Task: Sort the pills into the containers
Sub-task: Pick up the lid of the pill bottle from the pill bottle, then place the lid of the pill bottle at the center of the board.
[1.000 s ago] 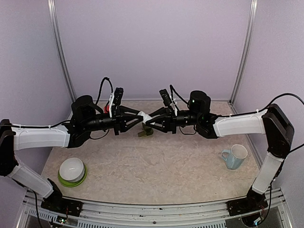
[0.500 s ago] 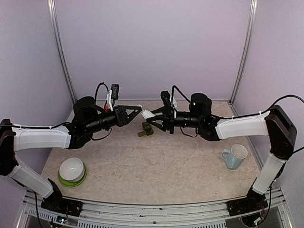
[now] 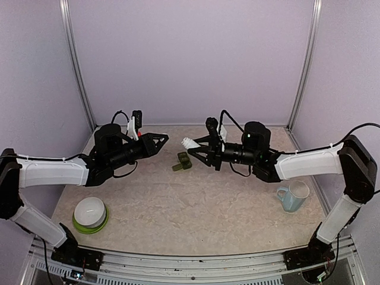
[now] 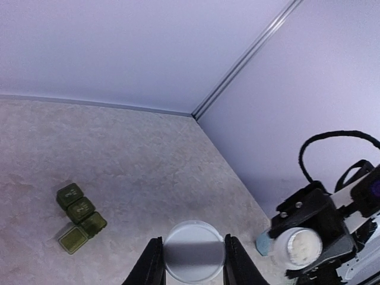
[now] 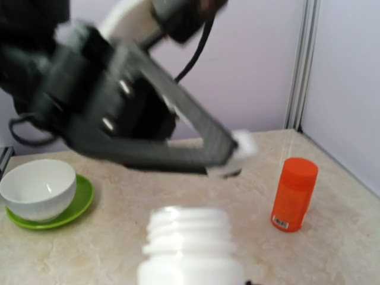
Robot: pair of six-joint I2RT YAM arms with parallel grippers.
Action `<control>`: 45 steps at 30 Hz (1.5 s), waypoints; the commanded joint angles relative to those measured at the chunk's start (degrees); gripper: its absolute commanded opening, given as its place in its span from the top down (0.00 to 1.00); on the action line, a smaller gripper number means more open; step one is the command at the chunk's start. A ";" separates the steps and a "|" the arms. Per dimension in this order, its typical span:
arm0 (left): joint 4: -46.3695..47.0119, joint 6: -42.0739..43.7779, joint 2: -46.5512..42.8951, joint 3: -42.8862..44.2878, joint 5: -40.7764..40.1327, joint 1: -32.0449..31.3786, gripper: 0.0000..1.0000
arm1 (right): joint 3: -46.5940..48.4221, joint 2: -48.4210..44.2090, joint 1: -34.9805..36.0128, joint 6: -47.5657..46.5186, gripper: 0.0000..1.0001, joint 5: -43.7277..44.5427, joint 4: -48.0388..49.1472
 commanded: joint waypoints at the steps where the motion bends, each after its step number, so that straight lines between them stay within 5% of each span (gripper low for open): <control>1: -3.13 2.92 -0.24 -3.50 -5.14 3.03 0.76 | -0.94 -3.42 0.27 -0.04 0.99 0.77 3.29; 11: -7.81 8.18 4.50 -6.56 -15.10 4.99 0.76 | -1.26 -4.47 0.20 0.40 0.99 0.53 2.09; 31: -3.66 8.18 22.17 -5.63 -15.43 6.47 0.75 | -3.28 -7.20 0.02 0.40 0.99 0.86 1.13; 45: -5.07 7.93 22.93 -5.13 -15.68 6.30 0.59 | -3.50 -7.29 -0.23 0.53 0.99 0.82 1.37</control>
